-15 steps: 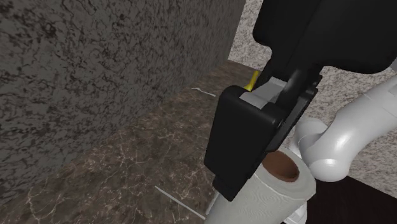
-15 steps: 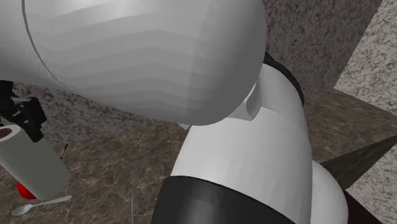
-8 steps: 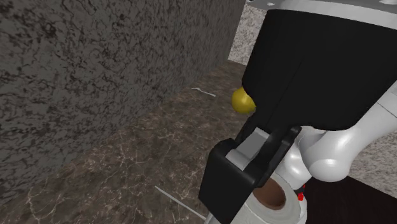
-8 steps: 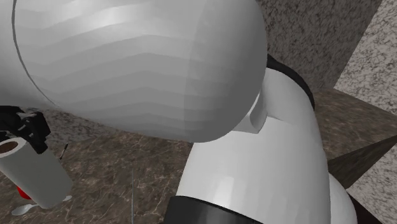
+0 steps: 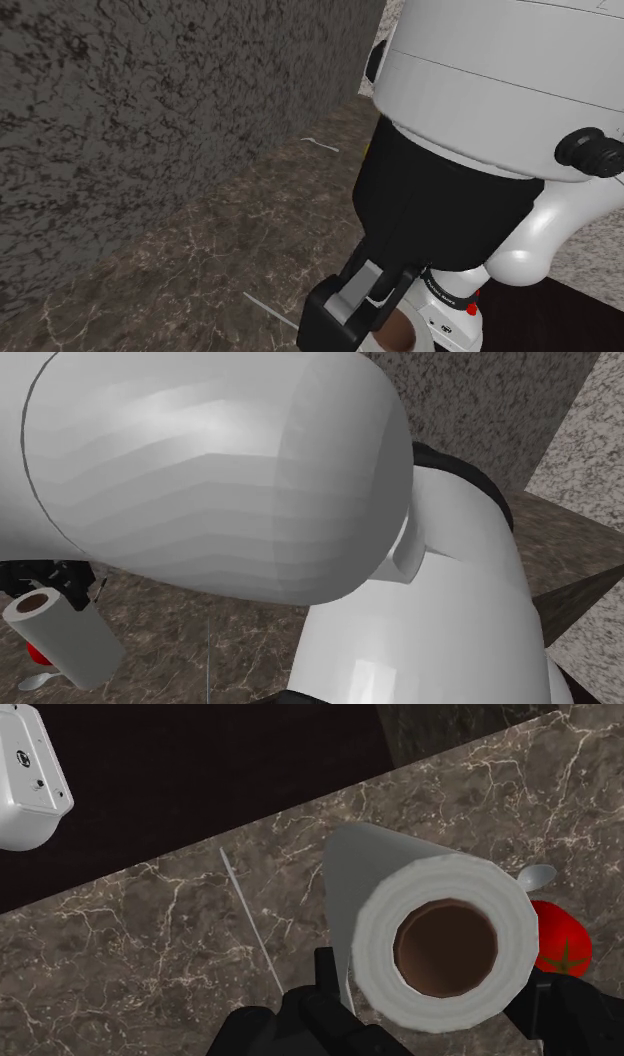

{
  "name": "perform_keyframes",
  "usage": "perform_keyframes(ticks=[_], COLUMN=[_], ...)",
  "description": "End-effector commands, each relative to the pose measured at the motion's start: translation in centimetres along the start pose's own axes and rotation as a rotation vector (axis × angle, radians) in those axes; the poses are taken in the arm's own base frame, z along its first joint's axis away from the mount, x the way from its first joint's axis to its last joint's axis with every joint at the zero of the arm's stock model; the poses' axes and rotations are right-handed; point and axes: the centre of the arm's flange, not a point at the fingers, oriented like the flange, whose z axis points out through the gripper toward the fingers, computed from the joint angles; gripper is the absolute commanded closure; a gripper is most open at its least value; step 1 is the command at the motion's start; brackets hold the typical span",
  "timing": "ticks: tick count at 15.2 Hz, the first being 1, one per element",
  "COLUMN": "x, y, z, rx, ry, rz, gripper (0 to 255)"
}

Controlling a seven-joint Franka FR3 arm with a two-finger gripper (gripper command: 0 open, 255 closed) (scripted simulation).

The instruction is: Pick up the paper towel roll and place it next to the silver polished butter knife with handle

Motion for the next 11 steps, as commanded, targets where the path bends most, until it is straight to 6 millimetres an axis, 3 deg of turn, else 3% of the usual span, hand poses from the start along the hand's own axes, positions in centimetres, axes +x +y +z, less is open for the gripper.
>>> perform_keyframes(ticks=[1, 11], x=[0.0, 0.2], y=[0.0, 0.3], z=[1.1, 6.4], rx=[0.000, 0.000], ry=[0.000, 0.000], rz=[0.000, 0.000], gripper=[255, 255])
